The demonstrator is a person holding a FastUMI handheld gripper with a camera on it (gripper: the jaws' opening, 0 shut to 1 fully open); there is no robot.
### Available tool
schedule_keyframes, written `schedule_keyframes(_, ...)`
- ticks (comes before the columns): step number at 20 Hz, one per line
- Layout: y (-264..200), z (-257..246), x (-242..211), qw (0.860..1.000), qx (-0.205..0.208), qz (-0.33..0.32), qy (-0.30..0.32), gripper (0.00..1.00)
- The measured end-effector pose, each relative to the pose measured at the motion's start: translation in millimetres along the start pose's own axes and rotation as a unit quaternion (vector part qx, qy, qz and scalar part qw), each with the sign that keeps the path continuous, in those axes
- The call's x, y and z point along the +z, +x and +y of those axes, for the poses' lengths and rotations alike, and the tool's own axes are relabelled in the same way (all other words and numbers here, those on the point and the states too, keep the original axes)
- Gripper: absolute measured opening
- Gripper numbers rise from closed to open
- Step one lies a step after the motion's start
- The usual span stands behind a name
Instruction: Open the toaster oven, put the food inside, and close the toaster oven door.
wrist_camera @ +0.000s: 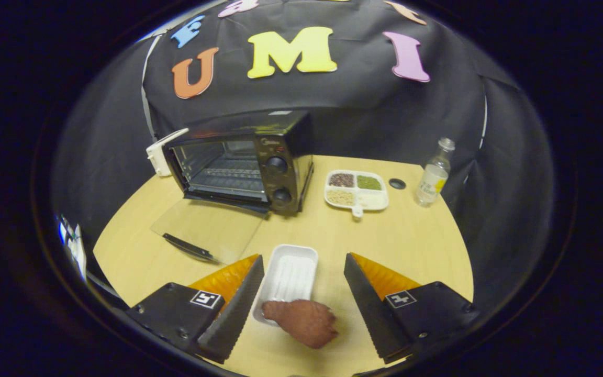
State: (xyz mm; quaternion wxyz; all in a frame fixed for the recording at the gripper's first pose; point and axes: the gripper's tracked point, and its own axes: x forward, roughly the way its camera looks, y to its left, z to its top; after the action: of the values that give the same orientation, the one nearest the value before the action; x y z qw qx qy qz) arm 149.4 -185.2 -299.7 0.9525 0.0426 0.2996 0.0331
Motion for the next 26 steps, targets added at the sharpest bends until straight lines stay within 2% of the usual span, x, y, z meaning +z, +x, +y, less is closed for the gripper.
schedule_keyframes(2, -6, -16, -21, 0.999, 0.010, 0.020, 0.039, 0.97)
schedule_keyframes(4, -8, -10, -42, 0.993, 0.049, 0.045, 0.097, 0.93)
schedule_keyframes(5, -6, -7, -51, 0.989, 0.066, 0.057, 0.122, 0.85)
schedule_keyframes(8, -2, 2, -68, 0.968, 0.111, 0.084, 0.209, 0.71)
schedule_keyframes(11, 0, 14, -63, 0.926, 0.160, 0.090, 0.330, 0.36)
schedule_keyframes(12, 3, 12, -63, 0.917, 0.162, 0.092, 0.354, 0.25)
schedule_keyframes(13, 1, 12, -64, 0.910, 0.166, 0.094, 0.367, 0.20)
schedule_keyframes(15, -1, 10, -63, 0.908, 0.162, 0.094, 0.374, 0.17)
schedule_keyframes(19, -17, 1, -47, 0.924, 0.131, 0.073, 0.351, 0.16)
schedule_keyframes(24, -38, 14, 0, 0.933, 0.120, 0.027, 0.338, 0.16)
schedule_keyframes(26, -39, 31, 21, 0.932, 0.125, 0.005, 0.341, 0.16)
